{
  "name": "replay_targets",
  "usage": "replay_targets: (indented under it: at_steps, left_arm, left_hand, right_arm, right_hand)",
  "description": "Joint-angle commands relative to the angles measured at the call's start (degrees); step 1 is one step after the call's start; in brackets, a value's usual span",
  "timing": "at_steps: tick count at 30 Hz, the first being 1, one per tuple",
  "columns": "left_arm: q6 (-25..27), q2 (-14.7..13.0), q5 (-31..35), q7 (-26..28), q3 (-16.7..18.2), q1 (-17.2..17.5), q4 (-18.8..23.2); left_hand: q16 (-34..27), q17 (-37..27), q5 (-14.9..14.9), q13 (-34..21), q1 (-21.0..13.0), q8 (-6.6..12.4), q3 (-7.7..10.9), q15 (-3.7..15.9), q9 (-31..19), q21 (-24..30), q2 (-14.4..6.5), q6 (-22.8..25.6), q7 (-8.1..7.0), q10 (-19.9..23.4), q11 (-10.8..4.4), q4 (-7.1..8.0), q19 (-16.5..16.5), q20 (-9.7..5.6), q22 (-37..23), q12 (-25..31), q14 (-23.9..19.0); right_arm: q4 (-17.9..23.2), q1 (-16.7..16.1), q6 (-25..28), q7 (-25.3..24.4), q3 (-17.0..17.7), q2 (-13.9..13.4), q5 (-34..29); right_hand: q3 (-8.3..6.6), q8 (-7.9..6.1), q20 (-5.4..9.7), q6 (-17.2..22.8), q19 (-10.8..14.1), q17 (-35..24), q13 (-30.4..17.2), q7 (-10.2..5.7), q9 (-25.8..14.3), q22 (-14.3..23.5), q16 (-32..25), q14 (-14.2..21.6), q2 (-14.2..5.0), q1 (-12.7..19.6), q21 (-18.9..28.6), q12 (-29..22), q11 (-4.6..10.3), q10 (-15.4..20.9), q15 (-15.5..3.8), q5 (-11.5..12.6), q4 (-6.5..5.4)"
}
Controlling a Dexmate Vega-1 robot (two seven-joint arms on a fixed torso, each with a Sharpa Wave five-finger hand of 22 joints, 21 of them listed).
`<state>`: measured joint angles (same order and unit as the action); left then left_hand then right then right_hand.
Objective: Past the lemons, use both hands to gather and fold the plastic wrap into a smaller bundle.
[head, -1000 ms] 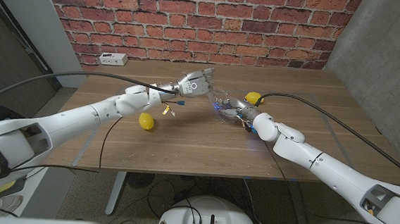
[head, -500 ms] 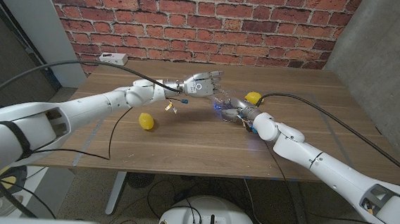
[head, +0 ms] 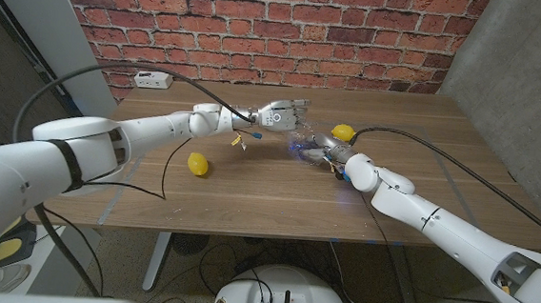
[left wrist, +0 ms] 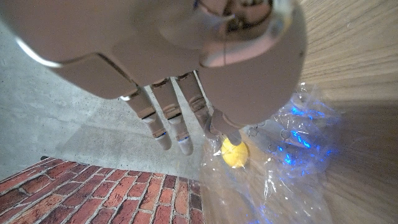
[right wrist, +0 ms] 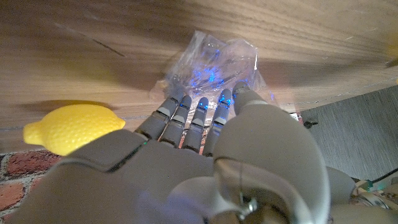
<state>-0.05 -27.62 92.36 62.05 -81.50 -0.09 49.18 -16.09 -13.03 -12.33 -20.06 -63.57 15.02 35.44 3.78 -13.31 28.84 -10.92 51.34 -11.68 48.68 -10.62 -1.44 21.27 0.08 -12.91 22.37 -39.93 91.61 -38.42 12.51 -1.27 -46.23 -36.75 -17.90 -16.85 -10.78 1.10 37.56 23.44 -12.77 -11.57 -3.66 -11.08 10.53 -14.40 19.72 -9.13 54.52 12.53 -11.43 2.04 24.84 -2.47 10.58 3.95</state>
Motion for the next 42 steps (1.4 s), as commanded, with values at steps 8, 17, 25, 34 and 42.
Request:
replay_targets:
  at_steps: [8, 17, 25, 34, 42]
  left_arm:
    - [-2.66, 4.63, -4.4, 1.95, -1.43, -1.0, -3.86]
    - [-6.38, 5.03, -4.09, 1.95, -0.62, -0.53, -4.03]
    - [-8.3, 4.79, -3.84, 1.95, -1.23, -0.4, -4.01]
    - [-9.72, 4.52, -3.89, 1.95, -0.62, -0.27, -3.34]
    - [-9.89, 5.04, -3.67, 1.95, -1.08, -0.63, -3.77]
  left_hand:
    - [0.69, 0.3, 0.29, -1.18, -0.4, -0.8, -0.86, 10.03, 0.39, 0.94, 0.2, -0.83, -0.01, 0.86, -1.34, -0.25, 0.23, -0.77, -0.2, -1.36, 0.63]
    - [0.61, 0.24, 0.73, -0.51, -0.28, -1.21, -1.55, 10.06, 0.8, 1.49, 0.21, -0.83, -0.03, 1.22, -1.36, -0.63, 0.5, -1.03, -0.11, -2.03, 0.16]
    - [0.73, 0.32, 0.87, -0.12, -0.21, -1.41, -1.71, 10.01, 1.02, 1.74, 0.08, -0.73, 0.0, 1.45, -1.34, -0.75, 0.44, -0.96, -0.05, -2.42, 0.0]
    - [0.91, 0.39, 1.01, 0.36, -0.13, -1.55, -1.95, 10.06, 1.25, 2.08, 0.05, -0.34, 0.03, 1.88, -1.33, -0.96, 0.34, -0.85, 0.04, -2.85, -0.17]
    - [1.06, 0.46, 1.05, 0.65, -0.1, -1.68, -2.06, 10.03, 1.38, 2.31, -0.03, -0.1, 0.02, 2.25, -1.32, -1.09, 0.18, -0.73, 0.1, -3.11, -0.31]
  right_arm:
    - [-0.31, 0.04, -0.25, -0.2, 0.42, -0.8, 0.6]
    - [-1.36, 0.11, -2.55, 0.73, 1.72, -1.06, 3.5]
    - [-1.31, -2.8, -5.53, -4.4, 5.3, -1.32, 6.92]
    - [1.35, -6.48, -5.41, -12.23, 7.86, -2.07, 5.56]
    - [3.37, -10.43, -6.31, -19.79, 10.21, -2.4, 4.01]
  right_hand:
    - [0.0, 0.08, -0.63, -0.35, 0.07, -0.04, -0.16, 0.12, -0.09, 0.09, 0.25, -0.41, 0.67, 0.0, 0.41, 0.17, 0.02, -0.35, -3.54, -0.1, 0.62]
    - [0.57, 0.24, -1.29, -1.33, -0.13, 0.35, -0.17, 0.26, -0.08, 0.07, 0.85, -0.79, 2.25, -0.97, 0.29, 0.5, -0.5, -1.57, -3.08, -0.36, 0.99]
    - [0.66, 0.22, -2.79, -3.04, -1.65, -0.05, -0.23, 1.37, -0.11, 0.22, 1.29, -1.69, 0.1, -6.31, -0.18, 0.24, -1.78, -2.28, -1.67, -0.15, -1.74]
    - [-1.65, -0.19, -2.42, -2.86, -1.11, 0.04, -0.22, 1.44, -0.09, 0.25, 1.26, -0.94, -0.97, -6.97, 0.18, 0.0, -1.51, -2.23, -2.35, 0.44, -1.86]
    - [-1.56, 0.04, -2.67, -3.82, 2.78, 0.24, -0.18, 1.65, 0.01, 0.48, 1.21, 0.26, 1.51, -8.28, 1.81, 0.64, -1.21, -4.47, -2.65, -0.04, -0.78]
